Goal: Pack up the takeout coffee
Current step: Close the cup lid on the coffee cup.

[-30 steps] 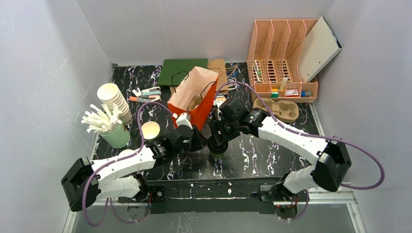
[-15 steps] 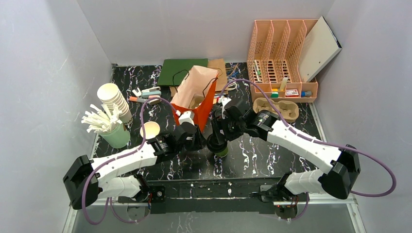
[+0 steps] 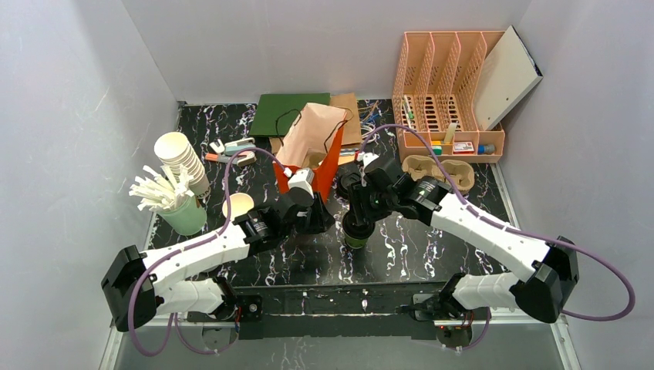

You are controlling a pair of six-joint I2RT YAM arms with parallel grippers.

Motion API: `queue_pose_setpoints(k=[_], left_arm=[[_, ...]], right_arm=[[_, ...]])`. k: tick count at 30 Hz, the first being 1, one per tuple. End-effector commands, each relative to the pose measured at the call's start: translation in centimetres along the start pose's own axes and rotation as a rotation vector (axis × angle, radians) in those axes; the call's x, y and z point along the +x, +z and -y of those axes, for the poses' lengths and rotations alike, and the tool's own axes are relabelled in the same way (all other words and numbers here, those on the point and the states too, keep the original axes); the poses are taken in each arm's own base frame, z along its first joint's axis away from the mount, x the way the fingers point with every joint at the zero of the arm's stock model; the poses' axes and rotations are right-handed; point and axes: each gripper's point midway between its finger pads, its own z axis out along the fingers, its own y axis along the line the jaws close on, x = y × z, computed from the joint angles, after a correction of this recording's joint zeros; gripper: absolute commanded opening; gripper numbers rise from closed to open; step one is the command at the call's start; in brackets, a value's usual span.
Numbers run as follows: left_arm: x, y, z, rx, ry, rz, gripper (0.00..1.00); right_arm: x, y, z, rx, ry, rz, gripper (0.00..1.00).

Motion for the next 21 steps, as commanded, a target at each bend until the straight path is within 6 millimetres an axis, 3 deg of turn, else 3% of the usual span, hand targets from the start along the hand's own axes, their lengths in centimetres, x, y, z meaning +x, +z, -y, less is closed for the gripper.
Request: queue_pose_setpoints(k=[1, 10, 15, 21], left_arm=[[-1.0, -0.6, 1.6, 0.048, 0.026, 0.016, 0.26], [-0.9, 0.4, -2.4, -0.080, 0.080, 0.087, 0.24], [-1.8, 1.5, -4.9, -0.172, 0.167, 0.180, 0.22], [-4.0, 2.5, -5.8, -0.217, 0.278, 0.313, 0.24]], right_arm=[[-0.7, -1.5, 0.5, 0.012, 0.025, 0.060, 0.58], [-2.0, -3.5, 1.2, 0.039, 0.039, 0.162, 0.51], [-2.6, -4.7, 1.4, 0.045, 0.047, 0.219, 0.51], [-2.2, -5.6, 2.2, 0.064, 0.061, 0.253, 0.50]])
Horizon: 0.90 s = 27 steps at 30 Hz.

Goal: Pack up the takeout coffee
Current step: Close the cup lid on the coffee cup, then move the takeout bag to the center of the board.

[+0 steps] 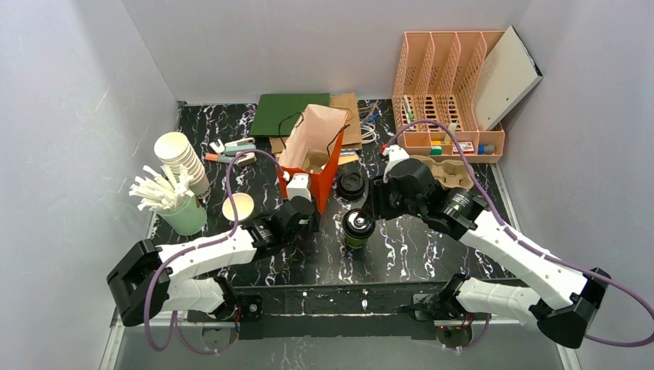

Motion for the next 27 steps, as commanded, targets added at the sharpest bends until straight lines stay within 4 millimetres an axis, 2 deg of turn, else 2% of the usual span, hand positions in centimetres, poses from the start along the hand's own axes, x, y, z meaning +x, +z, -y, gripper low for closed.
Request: queue_pose_setpoints(k=[1, 7, 15, 18, 22, 27], left_arm=[[-3.2, 1.0, -1.2, -0.073, 0.082, 0.184, 0.24], [-4.1, 3.5, -1.0, -0.101, 0.101, 0.198, 0.24], [-5.0, 7.1, -1.5, -0.147, 0.113, 0.211, 0.24], [-5.4, 7.8, -1.3, -0.158, 0.122, 0.217, 0.24], [-5.1, 7.3, -0.6, -0.129, 0.130, 0.167, 0.25], [-4.4, 4.4, 0.1, -0.042, 0.099, 0.103, 0.27]], right_arm=[[0.5, -0.4, 1.2, 0.042, 0.029, 0.027, 0.50], [3.1, 0.2, 2.0, 0.066, 0.097, -0.046, 0.49], [3.5, -0.4, 1.9, 0.047, 0.155, -0.027, 0.48], [3.9, -0.2, 1.9, 0.046, 0.167, -0.044, 0.47], [4.5, 0.1, 1.9, 0.051, 0.193, -0.066, 0.47], [4.6, -0.3, 2.9, 0.095, 0.227, -0.048, 0.44]])
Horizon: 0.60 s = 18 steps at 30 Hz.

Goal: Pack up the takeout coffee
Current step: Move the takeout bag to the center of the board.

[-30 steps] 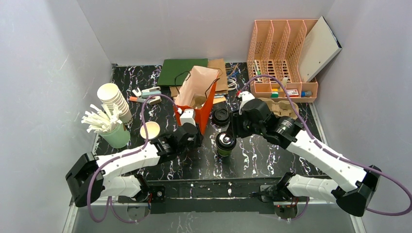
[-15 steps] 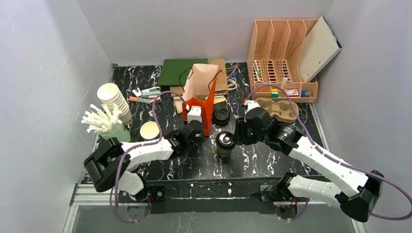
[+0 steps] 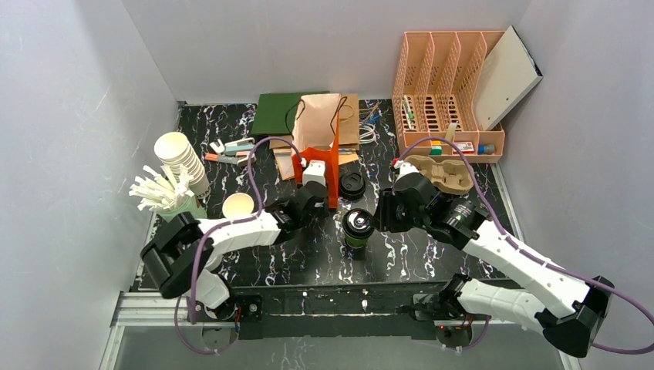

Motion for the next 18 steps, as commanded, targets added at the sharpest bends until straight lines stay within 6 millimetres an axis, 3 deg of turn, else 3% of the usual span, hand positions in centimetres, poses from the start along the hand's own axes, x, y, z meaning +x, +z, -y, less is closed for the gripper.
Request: queue_pose_setpoints(k=[1, 9, 18], left_arm=[[-2.2, -3.2, 0.4, 0.072, -0.072, 0.006, 0.27], [-2.8, -8.2, 3.1, 0.266, -0.194, -0.090, 0.30], [-1.3, -8.7, 6.6, 0.422, -0.313, -0.191, 0.27]], right_arm=[[-0.1, -0.2, 0.9, 0.035, 0.061, 0.027, 0.42], [1.0, 0.3, 1.2, 0.017, 0.133, 0.028, 0.34], [1.3, 1.2, 0.5, -0.040, 0.200, 0.047, 0.32]])
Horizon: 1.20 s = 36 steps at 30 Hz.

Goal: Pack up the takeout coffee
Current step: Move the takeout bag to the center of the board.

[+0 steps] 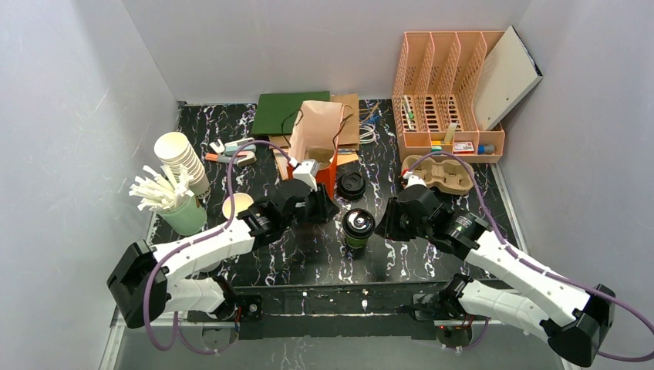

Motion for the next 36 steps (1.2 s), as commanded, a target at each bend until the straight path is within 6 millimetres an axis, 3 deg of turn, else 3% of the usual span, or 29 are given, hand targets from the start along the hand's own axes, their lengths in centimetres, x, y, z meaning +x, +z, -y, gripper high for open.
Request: queue_pose_setpoints(k=[1, 5, 14, 23, 29, 36], left_arm=[[1.4, 0.4, 1.4, 0.073, -0.087, -0.060, 0.27], [2.0, 1.0, 1.5, 0.088, -0.133, -0.053, 0.27], [3.0, 1.5, 1.0, 0.059, -0.151, -0.093, 0.28], [4.7, 1.7, 0.0, 0.017, -0.161, -0.157, 0.26], [5.0, 1.4, -0.4, 0.001, -0.160, -0.165, 0.26], [5.5, 1.5, -0.6, -0.004, -0.162, -0.180, 0.25]], right_arm=[[-1.1, 0.1, -1.5, -0.066, 0.063, 0.050, 0.32], [-1.3, 0.3, -1.7, -0.081, 0.090, 0.068, 0.32], [-2.5, 0.5, -2.9, -0.083, 0.012, 0.061, 0.61], [-3.7, 1.1, -3.3, -0.025, -0.093, 0.027, 0.66], [-3.3, 2.0, -3.8, -0.020, -0.162, -0.037, 0.76], [-3.0, 3.1, -4.2, -0.025, -0.219, -0.086, 0.72]])
